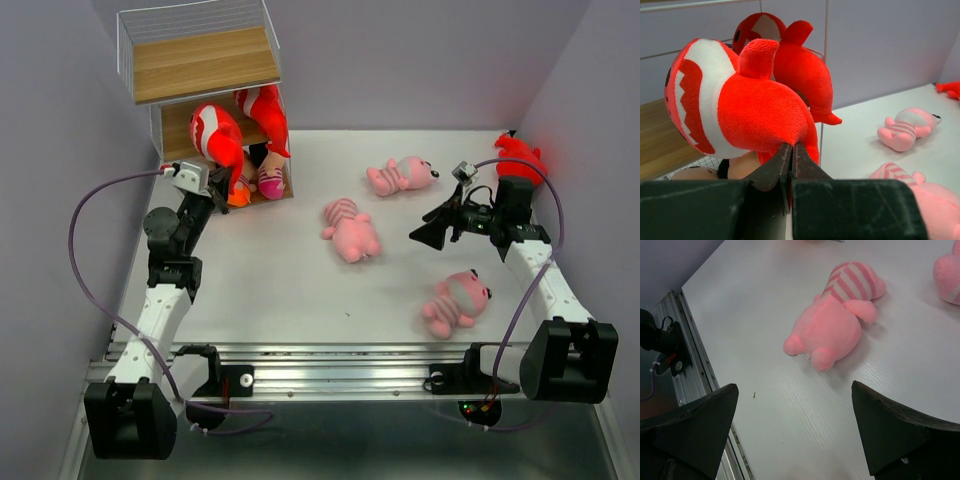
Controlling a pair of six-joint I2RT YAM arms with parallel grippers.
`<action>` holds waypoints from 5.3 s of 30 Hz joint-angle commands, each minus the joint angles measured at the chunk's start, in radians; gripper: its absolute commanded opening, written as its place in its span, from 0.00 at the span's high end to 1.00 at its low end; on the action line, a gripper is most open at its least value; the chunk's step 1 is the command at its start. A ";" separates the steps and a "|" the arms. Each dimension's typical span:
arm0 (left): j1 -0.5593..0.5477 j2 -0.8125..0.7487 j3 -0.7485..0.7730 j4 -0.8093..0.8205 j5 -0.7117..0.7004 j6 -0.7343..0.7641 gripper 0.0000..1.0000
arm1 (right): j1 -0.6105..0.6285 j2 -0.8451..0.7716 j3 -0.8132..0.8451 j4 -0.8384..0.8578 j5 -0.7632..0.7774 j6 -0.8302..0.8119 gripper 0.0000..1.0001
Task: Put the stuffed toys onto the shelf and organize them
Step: Place the stuffed toy onto shelf
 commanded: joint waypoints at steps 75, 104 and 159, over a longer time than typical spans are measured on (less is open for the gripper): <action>0.148 0.519 0.295 0.406 0.243 -0.177 1.00 | -0.043 0.007 -0.010 0.032 -0.015 -0.008 0.00; 0.148 0.495 0.246 0.383 0.208 -0.214 0.59 | -0.043 0.009 -0.009 0.032 -0.016 -0.008 0.00; 0.154 -0.261 0.258 -0.841 -0.141 -0.596 0.01 | -0.138 0.143 0.192 -0.068 0.526 -0.014 0.00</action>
